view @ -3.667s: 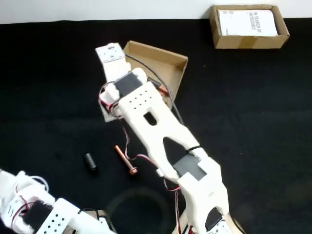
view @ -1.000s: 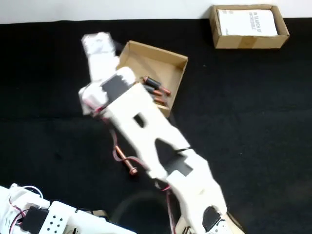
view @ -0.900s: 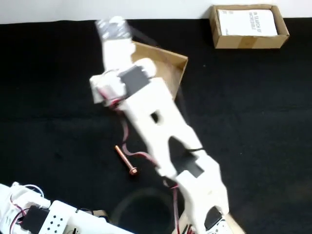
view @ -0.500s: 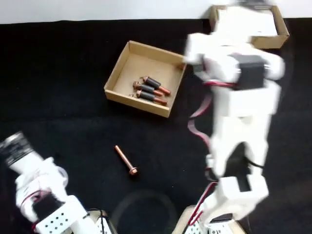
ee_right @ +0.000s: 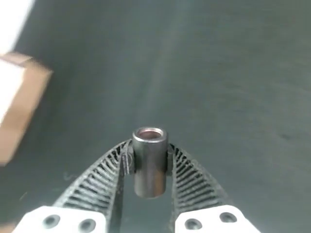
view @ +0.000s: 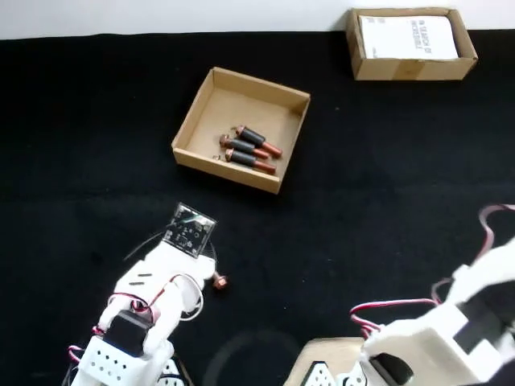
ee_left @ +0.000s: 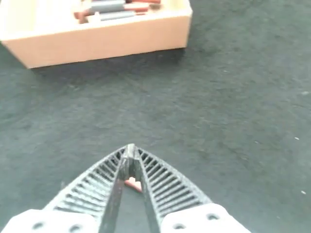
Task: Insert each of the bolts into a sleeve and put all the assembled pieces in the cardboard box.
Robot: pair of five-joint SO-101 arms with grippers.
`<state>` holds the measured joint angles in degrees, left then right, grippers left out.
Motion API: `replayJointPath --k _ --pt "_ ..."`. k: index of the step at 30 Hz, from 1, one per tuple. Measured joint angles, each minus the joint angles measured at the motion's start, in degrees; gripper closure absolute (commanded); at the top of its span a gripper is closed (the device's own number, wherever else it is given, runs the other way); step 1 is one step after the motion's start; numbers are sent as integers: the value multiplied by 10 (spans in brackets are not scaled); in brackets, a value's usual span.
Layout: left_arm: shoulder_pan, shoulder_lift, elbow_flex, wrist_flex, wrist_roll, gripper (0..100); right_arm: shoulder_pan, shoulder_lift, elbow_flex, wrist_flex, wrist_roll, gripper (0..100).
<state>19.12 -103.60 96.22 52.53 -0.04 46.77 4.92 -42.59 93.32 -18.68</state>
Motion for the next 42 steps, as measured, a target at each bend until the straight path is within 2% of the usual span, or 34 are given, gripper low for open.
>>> replayJointPath --k 4,8,11,16,20,22,25,29,36,39,42 --pt "-8 0 -17 39 0 990 71 0 174 -142 12 991" --pt "-13 4 -68 110 -1 988 92 2 381 -295 53 991" --pt "-15 50 -121 140 39 987 100 2 508 -399 60 991" --pt "-18 244 -280 167 67 986 101 2 639 -525 62 991" --pt "19 467 -459 231 47 989 99 1 671 -557 62 991" --pt "48 582 -542 280 -10 990 99 1 673 -562 62 991" --pt "75 755 -639 347 -132 990 99 1 674 -564 62 991" --pt "92 917 -678 398 -308 986 107 1 677 -595 76 991" --pt "93 1005 -689 448 -605 822 149 1 677 -634 126 991" --pt "93 1013 -702 450 -685 815 164 1 677 -636 141 991" --pt "93 1015 -729 438 -728 815 171 1 677 -636 150 991"
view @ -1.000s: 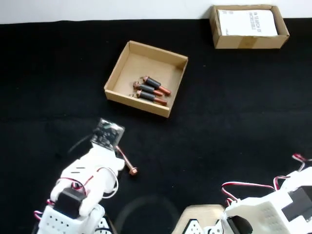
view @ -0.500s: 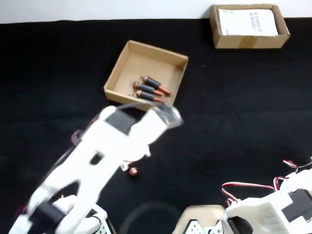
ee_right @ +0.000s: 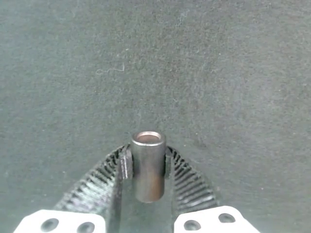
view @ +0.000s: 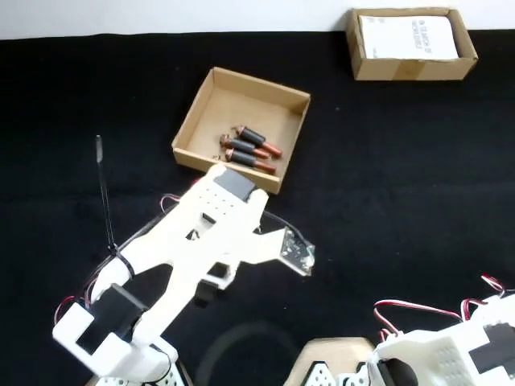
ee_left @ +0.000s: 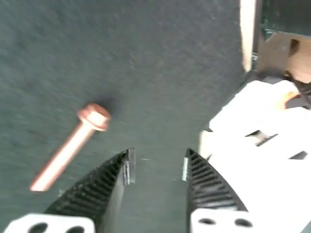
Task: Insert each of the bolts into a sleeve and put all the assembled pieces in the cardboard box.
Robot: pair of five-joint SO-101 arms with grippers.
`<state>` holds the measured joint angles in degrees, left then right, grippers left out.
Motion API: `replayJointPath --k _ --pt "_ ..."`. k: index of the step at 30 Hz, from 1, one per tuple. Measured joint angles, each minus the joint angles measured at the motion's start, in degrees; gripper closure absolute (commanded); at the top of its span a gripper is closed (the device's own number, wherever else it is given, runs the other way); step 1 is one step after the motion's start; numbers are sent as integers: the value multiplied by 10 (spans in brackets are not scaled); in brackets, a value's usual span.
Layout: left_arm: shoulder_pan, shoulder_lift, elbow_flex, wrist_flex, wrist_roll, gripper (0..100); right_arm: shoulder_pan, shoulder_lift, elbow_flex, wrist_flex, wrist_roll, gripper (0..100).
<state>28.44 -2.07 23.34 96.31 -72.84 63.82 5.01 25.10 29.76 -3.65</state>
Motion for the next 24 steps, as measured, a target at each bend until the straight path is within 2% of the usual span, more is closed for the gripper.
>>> replayJointPath --k 7,14,18,24 --pt "0 4 -18 -41 -66 816 4 0 0 0 10 991" --pt "0 84 -18 -63 -67 874 9 0 0 0 10 991" --pt "0 120 -30 -87 -67 874 9 0 0 0 30 991" --pt "-1 125 -83 -78 -68 844 6 0 0 0 52 991"
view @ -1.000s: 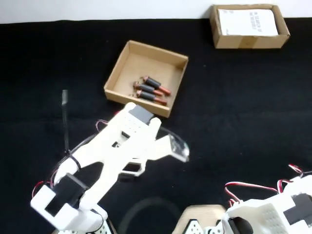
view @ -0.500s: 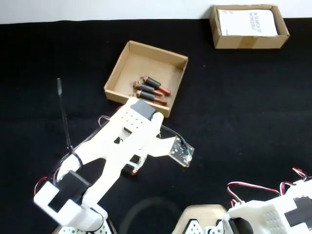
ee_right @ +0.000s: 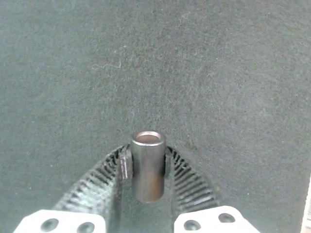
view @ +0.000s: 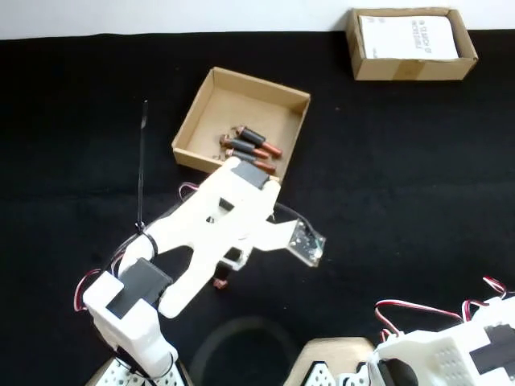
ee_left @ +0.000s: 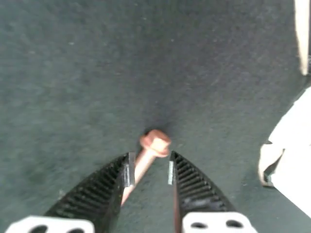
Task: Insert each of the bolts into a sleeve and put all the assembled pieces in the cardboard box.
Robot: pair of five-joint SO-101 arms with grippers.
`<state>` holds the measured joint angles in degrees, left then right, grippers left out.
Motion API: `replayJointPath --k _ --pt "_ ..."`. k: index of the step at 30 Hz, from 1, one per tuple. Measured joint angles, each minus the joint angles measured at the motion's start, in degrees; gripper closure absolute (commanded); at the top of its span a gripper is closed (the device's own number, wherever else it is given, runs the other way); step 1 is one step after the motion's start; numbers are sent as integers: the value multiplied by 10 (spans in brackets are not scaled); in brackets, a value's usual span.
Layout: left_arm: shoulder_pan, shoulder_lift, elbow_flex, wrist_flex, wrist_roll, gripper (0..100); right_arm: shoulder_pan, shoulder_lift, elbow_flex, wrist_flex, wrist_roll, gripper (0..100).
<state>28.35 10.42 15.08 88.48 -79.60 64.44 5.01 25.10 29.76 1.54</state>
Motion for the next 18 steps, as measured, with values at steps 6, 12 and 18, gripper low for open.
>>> replayJointPath --k 6,12,18 --pt "-36 2 -19 22 -22 826 -18 0 0 -12 0 991" --pt "-65 11 -19 22 -25 825 -40 1 0 -12 0 991" --pt "-63 90 -49 4 -25 825 -60 1 0 -12 0 991"
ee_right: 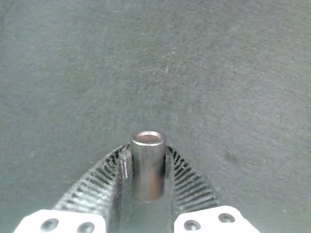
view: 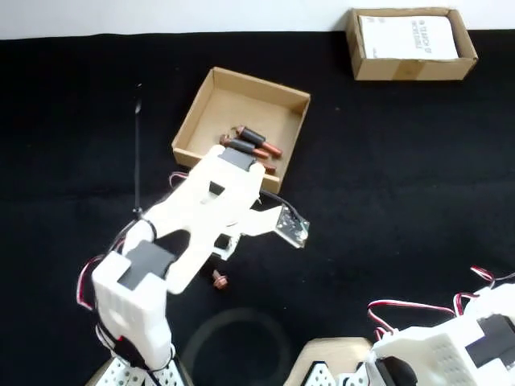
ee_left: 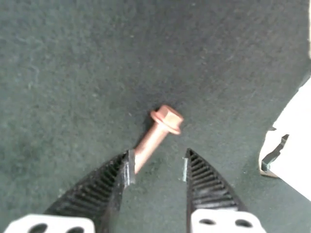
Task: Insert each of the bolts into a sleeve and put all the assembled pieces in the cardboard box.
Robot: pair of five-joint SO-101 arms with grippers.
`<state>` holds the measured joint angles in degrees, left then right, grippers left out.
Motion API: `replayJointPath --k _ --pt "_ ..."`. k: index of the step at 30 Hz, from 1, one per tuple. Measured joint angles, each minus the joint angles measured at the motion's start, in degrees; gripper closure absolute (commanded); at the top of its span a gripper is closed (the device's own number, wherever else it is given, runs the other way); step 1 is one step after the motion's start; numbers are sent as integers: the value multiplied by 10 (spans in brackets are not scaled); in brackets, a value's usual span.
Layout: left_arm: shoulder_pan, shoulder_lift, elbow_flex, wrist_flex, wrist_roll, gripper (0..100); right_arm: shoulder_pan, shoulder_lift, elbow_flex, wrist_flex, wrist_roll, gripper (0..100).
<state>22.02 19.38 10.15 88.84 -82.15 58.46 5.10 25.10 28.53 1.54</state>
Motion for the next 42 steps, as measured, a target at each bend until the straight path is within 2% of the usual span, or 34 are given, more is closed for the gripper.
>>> replayJointPath --k 3,8,20,24,28,32,38,42 --pt "0 25 -21 0 0 846 -7 0 0 0 0 991" --pt "0 58 -22 -10 0 995 -13 0 0 0 0 991" --pt "3 74 -25 -4 0 992 -13 -1 0 -26 0 991" --pt "4 76 -47 22 14 992 -15 -1 0 -26 0 991" --pt "27 56 -112 52 94 992 -37 -1 0 2 -6 991" --pt "41 -24 -185 55 200 992 -86 -32 1 53 -66 991" --pt "71 -156 -273 65 361 992 -200 -174 1 151 -125 991" --pt "68 -250 -304 66 463 992 -316 -295 1 219 -130 991"
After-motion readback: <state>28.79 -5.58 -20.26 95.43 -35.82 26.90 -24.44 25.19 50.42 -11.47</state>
